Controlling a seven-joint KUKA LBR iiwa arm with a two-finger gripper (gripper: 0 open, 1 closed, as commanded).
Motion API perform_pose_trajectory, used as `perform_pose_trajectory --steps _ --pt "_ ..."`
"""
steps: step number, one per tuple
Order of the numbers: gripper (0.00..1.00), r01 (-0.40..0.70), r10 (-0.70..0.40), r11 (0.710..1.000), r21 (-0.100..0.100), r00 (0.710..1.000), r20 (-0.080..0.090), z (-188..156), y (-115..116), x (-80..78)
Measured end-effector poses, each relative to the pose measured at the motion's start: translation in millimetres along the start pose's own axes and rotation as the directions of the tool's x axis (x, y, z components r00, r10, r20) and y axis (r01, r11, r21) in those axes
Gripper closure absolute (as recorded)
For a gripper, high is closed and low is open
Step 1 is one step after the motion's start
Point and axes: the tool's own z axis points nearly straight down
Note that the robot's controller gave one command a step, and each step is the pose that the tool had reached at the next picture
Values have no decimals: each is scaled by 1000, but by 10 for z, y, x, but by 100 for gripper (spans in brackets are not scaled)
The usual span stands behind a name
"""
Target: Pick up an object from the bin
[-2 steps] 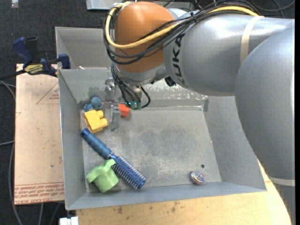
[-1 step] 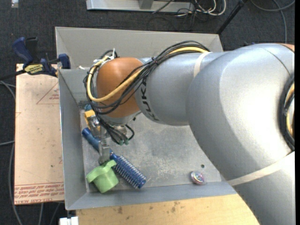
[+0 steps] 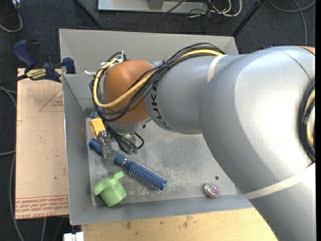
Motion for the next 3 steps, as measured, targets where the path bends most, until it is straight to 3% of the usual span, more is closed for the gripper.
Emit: perform_pose_trajectory --steps 1,2,3 --pt "100 22 -22 1000 1 1000 4 -1060 -35 489" --pt "100 58 -58 998 2 998 -3 -1535 3 1011" --pt "100 -81 81 997 3 997 -8 -854 112 1012"
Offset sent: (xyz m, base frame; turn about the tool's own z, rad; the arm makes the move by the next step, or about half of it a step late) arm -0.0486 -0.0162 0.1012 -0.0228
